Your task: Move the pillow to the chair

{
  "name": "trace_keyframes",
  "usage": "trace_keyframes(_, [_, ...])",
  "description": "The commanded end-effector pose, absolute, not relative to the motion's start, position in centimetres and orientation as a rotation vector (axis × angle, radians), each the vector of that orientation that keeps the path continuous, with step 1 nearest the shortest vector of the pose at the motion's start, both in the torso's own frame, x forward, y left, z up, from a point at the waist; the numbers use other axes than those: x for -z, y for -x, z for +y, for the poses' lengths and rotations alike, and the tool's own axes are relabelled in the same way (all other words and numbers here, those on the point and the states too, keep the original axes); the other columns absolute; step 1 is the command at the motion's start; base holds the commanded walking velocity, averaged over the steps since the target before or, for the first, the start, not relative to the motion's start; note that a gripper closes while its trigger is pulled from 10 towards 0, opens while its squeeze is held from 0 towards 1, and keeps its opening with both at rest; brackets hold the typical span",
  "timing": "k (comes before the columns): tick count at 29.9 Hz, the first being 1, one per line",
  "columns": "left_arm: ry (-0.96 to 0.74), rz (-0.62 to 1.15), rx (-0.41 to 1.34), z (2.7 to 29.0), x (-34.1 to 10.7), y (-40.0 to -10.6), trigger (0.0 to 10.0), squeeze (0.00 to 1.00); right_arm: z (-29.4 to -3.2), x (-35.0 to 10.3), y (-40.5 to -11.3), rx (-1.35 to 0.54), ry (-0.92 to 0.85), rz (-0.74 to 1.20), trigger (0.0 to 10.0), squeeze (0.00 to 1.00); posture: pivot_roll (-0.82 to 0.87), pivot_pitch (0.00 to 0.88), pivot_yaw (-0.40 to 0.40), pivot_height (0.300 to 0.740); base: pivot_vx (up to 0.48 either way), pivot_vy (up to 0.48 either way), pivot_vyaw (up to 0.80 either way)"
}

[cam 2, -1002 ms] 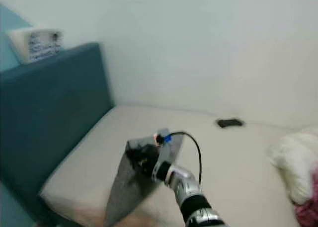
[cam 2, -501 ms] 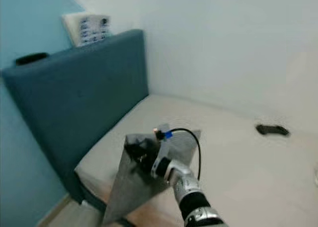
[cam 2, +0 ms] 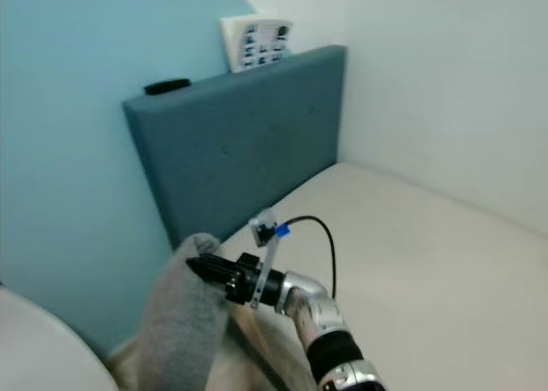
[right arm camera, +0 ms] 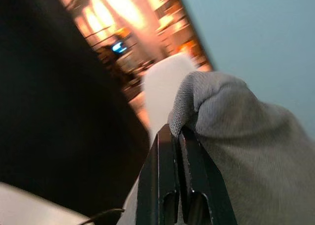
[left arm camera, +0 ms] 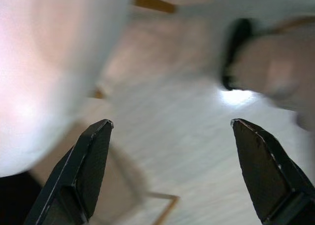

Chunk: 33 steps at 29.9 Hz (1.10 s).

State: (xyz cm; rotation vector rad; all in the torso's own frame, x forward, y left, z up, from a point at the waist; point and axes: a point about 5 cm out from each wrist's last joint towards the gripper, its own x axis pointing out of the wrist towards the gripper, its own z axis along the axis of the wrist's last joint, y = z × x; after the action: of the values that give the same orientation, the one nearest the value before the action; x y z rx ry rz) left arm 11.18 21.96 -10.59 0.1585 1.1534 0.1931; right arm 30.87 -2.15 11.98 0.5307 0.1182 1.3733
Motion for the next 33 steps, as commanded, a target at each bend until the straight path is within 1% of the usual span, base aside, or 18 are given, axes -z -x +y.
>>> trace_keyframes(1, [-0.167, 1.156, -0.187, 22.2, 10.6, -11.2, 10.0, 0.0, 1.5, -13.9, -29.4, -1.49, -0.649, 0.017, 10.0, 0.0, 0.07, 0.032, -0.053, 0.74, 0.0, 0.0, 0.8])
trace_keyframes(14, [-0.153, 1.162, -0.159, 21.6, 10.7, -11.1, 10.0, 0.0, 0.8, -14.7, -29.8, -1.47, -0.637, 0.003, 10.0, 0.0, 0.07, 0.031, -0.06, 0.74, 0.0, 0.0, 0.8])
trace_keyframes(21, [-0.148, 1.165, -0.156, 21.4, 10.8, -10.9, 10.0, 0.0, 0.9, -15.0, -29.5, -1.472, -0.647, 0.002, 10.0, 0.0, 0.08, 0.033, -0.06, 0.74, 0.0, 0.0, 0.8])
trace_keyframes(33, [-0.15, 1.173, -0.154, 21.5, 10.8, -10.6, 10.0, 0.0, 1.0, -15.6, -29.9, -1.438, -0.668, -0.016, 10.0, 0.0, 0.09, 0.046, -0.064, 0.74, 0.0, 0.0, 0.8])
